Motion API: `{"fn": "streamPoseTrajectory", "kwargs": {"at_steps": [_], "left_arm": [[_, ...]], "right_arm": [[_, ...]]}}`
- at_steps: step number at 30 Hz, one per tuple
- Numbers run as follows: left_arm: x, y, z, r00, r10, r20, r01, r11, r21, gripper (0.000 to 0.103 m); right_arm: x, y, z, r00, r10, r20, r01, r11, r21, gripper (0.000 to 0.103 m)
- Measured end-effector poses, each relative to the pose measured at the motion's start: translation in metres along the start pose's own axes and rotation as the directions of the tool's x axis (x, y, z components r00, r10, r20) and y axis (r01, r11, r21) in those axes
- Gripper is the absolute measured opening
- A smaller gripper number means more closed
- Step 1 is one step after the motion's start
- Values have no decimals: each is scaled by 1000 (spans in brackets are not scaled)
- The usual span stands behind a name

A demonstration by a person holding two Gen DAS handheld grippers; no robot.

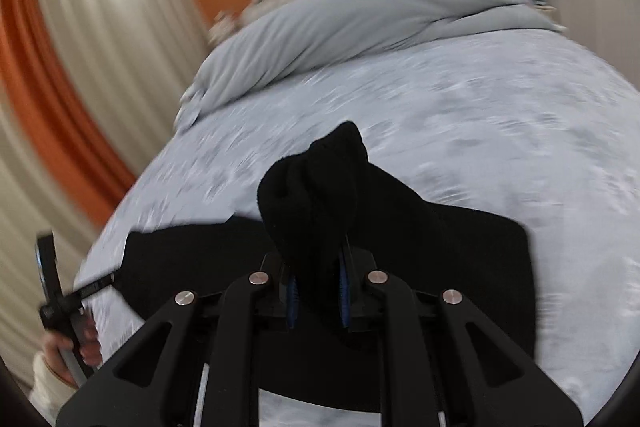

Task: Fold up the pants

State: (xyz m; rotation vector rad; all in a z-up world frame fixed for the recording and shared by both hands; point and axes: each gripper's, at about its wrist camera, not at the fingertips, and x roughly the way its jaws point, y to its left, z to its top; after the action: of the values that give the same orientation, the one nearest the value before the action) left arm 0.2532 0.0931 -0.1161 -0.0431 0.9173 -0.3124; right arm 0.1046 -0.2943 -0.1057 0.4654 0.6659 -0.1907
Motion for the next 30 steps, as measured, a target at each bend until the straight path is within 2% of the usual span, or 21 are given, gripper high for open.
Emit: {"fn": "streamPoseTrajectory", "kwargs": {"at_steps": [6, 11, 18, 22, 26, 30], "left_arm": [[-6, 35, 6, 999, 29, 15, -28, 999, -30, 83], [-6, 60, 9, 999, 51, 16, -51, 997, -51, 83], [-5, 61, 6, 999, 45, 7, -45, 999, -22, 83], [0, 44, 2, 999, 40, -6, -40, 999, 29, 83], [1, 24, -2, 1000, 21, -12, -20, 997, 72, 83], [1, 6, -6, 1000, 8, -6, -7, 994, 113, 83]], "right_arm": [[82, 71, -39, 984, 33, -174, -59, 988, -144, 14], [115, 94, -75, 969, -37, -243, -22, 971, -236, 14], [105, 104, -66, 982, -38, -186, -11, 967, -253, 15], [129, 109, -81, 969, -81, -234, 7, 953, -303, 16], [127, 122, -86, 974, -130, -188, 46, 917, -395, 18], [116, 131, -80, 982, -124, -145, 53, 907, -418, 19]]}}
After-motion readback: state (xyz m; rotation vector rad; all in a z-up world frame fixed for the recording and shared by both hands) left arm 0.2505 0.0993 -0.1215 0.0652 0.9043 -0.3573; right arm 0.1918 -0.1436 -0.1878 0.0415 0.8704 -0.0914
